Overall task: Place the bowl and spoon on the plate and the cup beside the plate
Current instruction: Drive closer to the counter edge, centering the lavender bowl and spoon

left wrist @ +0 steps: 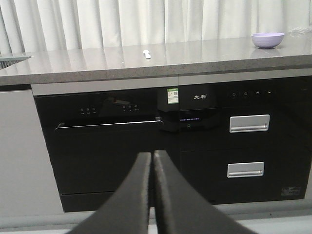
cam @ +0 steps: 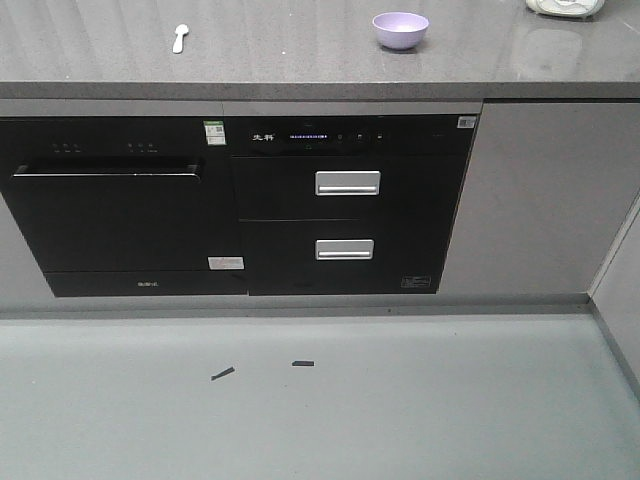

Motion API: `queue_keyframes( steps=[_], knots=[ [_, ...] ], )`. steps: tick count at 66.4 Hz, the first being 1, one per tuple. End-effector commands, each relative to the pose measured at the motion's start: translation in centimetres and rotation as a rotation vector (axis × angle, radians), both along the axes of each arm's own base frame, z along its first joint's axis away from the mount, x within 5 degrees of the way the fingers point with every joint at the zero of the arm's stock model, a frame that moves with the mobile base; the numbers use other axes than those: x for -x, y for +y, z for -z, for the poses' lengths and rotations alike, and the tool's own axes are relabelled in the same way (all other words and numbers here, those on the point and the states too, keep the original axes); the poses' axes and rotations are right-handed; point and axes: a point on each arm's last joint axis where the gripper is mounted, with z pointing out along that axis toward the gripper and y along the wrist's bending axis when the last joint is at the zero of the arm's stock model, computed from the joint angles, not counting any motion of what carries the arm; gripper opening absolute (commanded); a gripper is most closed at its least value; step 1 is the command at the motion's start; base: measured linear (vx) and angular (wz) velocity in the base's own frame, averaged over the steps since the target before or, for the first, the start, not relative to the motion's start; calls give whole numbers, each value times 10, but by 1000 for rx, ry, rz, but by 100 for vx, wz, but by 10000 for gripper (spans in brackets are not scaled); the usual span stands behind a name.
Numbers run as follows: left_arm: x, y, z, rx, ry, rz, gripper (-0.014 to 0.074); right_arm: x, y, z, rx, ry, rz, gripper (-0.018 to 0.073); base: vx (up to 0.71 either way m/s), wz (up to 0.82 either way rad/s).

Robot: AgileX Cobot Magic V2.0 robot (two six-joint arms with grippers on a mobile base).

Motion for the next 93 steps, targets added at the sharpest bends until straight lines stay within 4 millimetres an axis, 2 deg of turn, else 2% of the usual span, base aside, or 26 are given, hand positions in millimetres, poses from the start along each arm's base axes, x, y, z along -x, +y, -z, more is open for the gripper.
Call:
queue_keyframes(
  steps=[1, 93],
  knots=[
    [1, -1, -9, 10, -79, 7, -6, 1, 0, -6, 2, -80, -3, -3, 7, 0],
    [1, -1, -9, 10, -79, 7, -6, 1, 0, -6, 2, -80, -3, -3, 9, 0]
  ],
)
